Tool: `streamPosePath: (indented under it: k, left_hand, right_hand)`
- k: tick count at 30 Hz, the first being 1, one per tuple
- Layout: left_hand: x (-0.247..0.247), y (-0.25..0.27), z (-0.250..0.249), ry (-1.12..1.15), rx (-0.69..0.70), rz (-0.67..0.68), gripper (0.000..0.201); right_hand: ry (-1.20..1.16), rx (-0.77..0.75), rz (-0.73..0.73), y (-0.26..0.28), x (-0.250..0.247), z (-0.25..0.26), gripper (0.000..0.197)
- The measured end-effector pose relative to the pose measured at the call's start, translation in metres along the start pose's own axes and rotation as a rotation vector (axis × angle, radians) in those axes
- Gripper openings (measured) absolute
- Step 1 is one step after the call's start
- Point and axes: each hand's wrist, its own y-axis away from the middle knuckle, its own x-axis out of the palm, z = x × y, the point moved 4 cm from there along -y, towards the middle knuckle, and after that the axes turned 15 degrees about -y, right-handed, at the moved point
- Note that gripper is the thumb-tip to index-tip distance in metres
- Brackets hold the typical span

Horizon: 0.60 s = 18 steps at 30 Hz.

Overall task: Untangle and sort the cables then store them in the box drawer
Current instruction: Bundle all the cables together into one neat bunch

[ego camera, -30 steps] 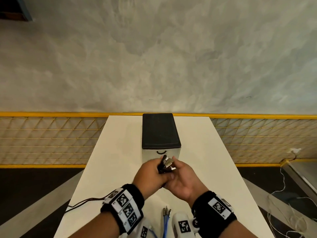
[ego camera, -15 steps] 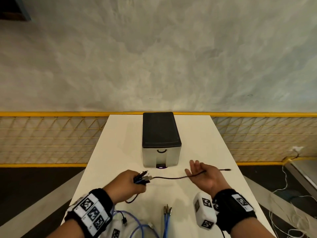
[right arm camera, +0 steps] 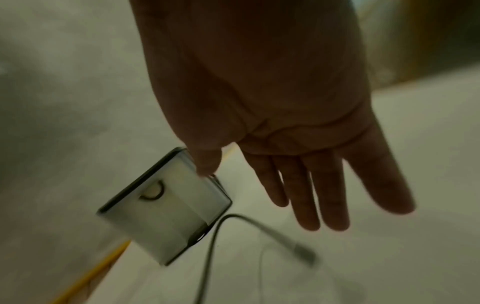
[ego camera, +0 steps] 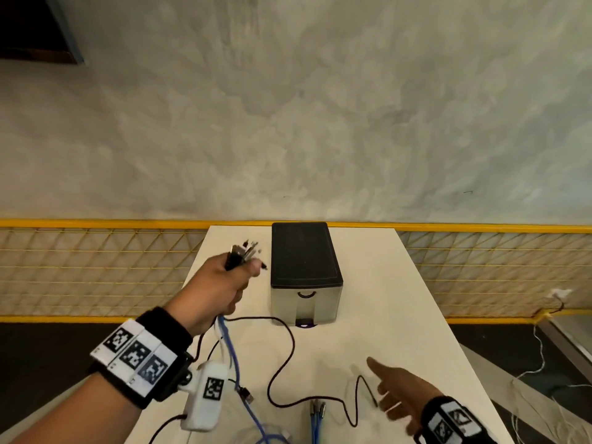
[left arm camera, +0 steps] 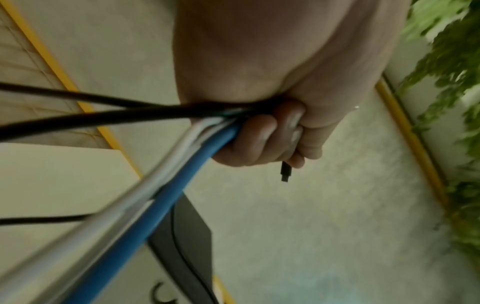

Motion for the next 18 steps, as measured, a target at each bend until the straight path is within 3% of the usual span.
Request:
streamPosePath:
  k: [2, 3, 5, 7, 9, 11, 13, 15, 18]
  left_hand:
    - [0.002, -0.002, -0.027, 0.099, 0.044, 0.035, 0.022]
    - [0.007, -0.002, -0.038, 0.148, 0.064, 0.063, 0.025]
    - [0.023, 0.000, -0.059, 0.224, 0.116, 0.116, 0.029]
    - [0.042, 0.002, -0.076, 0.219, 0.178, 0.145, 0.032]
    - [0.060, 0.006, -0.089, 0.175, 0.236, 0.146, 0.033]
    - [0.072, 0.010, -0.102, 0.156, 0.284, 0.134, 0.035]
    - [0.078, 0.013, -0.109, 0.084, 0.333, 0.127, 0.035]
    - [0.084, 0.015, -0.115, -0.054, 0.387, 0.134, 0.033]
    - [0.085, 0.015, -0.121, -0.262, 0.436, 0.095, 0.027]
  right_hand:
    - [0.356, -0.335, -0.103, 0.021, 0.005, 0.034, 0.046]
    - [0.394, -0.511, -0.086, 0.033, 0.011, 0.053, 0.036]
    - [0.178, -0.806, 0.014, 0.067, 0.024, 0.088, 0.029]
    - [-0.063, -0.999, 0.243, 0.113, 0.042, 0.117, 0.035]
    - [-0.133, -1.091, 0.480, 0.152, 0.060, 0.136, 0.044]
    - [-0.042, -1.128, 0.589, 0.175, 0.073, 0.143, 0.049]
    - [0.125, -1.178, 0.580, 0.184, 0.080, 0.142, 0.054]
    - [0.188, -1.240, 0.471, 0.186, 0.084, 0.141, 0.052]
    - [-0.050, -1.288, 0.480, 0.184, 0.091, 0.138, 0.040]
